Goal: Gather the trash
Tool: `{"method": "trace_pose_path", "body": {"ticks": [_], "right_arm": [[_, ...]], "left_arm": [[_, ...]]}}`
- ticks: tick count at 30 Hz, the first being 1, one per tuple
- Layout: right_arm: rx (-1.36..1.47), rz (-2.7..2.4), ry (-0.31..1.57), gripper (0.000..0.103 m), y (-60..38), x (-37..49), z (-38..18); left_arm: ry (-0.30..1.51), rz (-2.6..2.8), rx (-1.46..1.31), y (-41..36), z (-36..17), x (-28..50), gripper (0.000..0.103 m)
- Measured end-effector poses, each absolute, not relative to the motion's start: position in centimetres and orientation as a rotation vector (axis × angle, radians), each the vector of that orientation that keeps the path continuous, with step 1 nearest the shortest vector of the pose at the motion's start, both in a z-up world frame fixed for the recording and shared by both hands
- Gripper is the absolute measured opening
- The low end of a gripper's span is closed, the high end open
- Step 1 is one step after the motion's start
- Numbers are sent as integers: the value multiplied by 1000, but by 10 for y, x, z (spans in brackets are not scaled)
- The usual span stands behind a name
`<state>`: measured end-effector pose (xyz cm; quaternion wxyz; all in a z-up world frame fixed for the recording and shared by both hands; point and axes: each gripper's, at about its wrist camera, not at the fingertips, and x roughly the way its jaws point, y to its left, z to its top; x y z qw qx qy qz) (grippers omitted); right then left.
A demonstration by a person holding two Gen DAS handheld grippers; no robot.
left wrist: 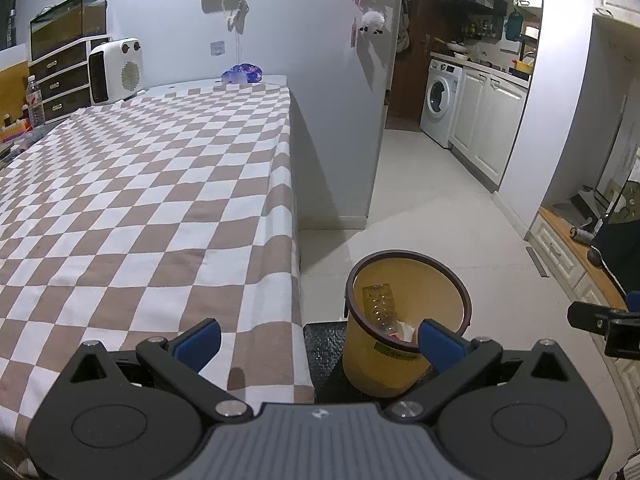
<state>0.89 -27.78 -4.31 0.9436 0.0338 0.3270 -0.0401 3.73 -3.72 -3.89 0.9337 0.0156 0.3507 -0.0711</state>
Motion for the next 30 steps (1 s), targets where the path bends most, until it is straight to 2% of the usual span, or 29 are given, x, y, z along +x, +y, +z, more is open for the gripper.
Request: {"method": "trace_pose_path", "body": {"ticks": [30], "right_arm": [[74,-92,700,103,-277,17,-47]], "left_arm": [[740,-130,44,-36,-43,45,103]]}}
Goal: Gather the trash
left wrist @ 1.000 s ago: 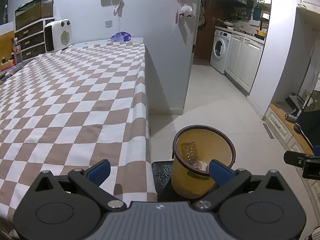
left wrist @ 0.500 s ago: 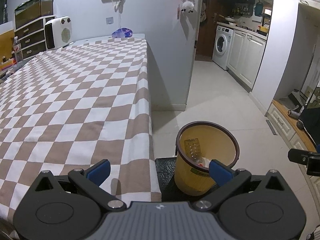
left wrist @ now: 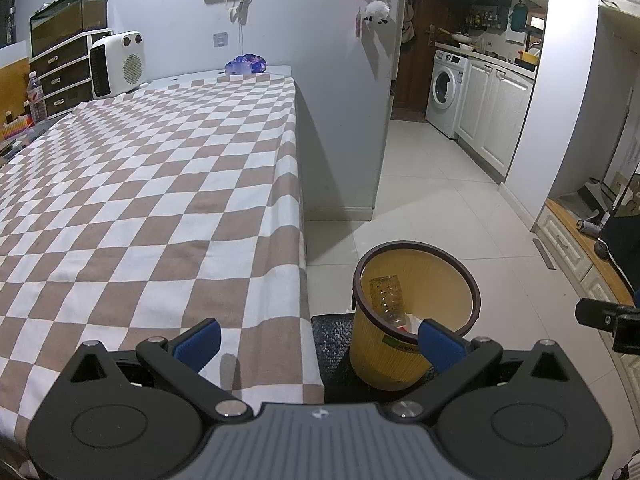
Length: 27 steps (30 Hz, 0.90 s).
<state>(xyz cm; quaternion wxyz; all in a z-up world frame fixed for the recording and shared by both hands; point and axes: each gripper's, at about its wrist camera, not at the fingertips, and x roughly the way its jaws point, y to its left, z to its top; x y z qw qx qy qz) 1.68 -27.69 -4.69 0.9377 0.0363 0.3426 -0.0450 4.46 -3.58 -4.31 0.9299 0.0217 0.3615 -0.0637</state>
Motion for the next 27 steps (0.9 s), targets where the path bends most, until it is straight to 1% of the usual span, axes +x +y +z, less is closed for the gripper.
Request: {"method": "trace_pose_path", "body": {"ticks": [27], "right_arm": [[80,-90,704,103,-275,17,-50]], "left_arm": [[737,-132,47,-37,-43,45,103]]}}
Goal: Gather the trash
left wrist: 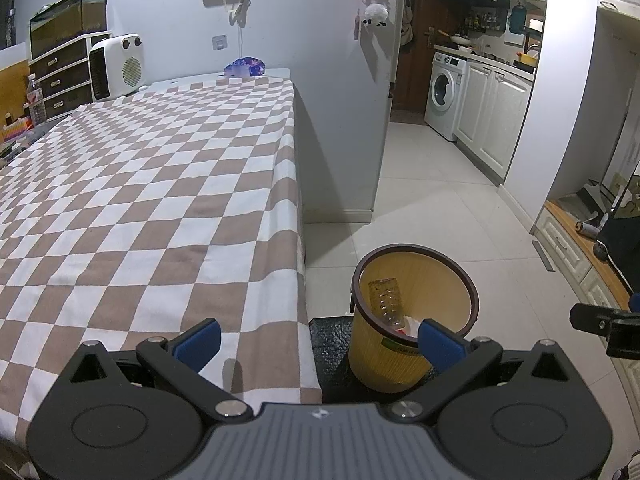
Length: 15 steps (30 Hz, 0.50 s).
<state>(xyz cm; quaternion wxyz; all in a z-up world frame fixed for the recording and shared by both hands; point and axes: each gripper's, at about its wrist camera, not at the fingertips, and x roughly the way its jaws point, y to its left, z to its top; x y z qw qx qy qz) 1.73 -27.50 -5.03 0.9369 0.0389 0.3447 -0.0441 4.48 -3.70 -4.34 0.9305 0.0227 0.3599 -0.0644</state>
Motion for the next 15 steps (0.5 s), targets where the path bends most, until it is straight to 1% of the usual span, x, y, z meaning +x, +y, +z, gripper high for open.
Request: {"method": "trace_pose_path", "body": {"ticks": [15], "right_arm": [[82,-85,704,103,-275,18,-50]], "left_arm": [[736,-132,47,-37,-42,45,103]]}}
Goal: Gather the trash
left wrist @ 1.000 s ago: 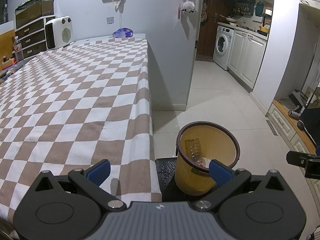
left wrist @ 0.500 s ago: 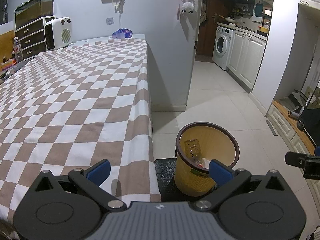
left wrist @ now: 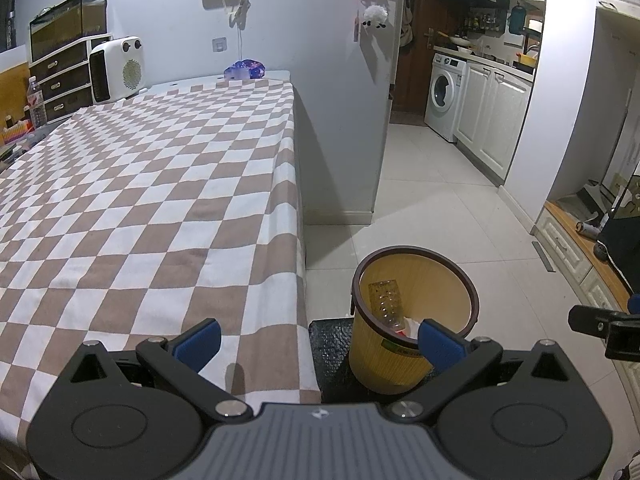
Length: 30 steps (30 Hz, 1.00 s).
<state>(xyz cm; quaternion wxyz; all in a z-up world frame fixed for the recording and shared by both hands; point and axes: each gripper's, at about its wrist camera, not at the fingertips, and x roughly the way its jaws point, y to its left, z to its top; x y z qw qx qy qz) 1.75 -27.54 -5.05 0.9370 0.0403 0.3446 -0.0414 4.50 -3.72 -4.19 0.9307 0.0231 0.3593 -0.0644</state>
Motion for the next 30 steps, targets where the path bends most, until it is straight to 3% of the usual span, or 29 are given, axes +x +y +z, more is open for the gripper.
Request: {"method": "trace_pose_path", "body": {"ticks": [30], "right_arm": [[88,-83,704,103,-277,18,-50]], "left_arm": [[734,-132,46,-37,-43,45,103]]}}
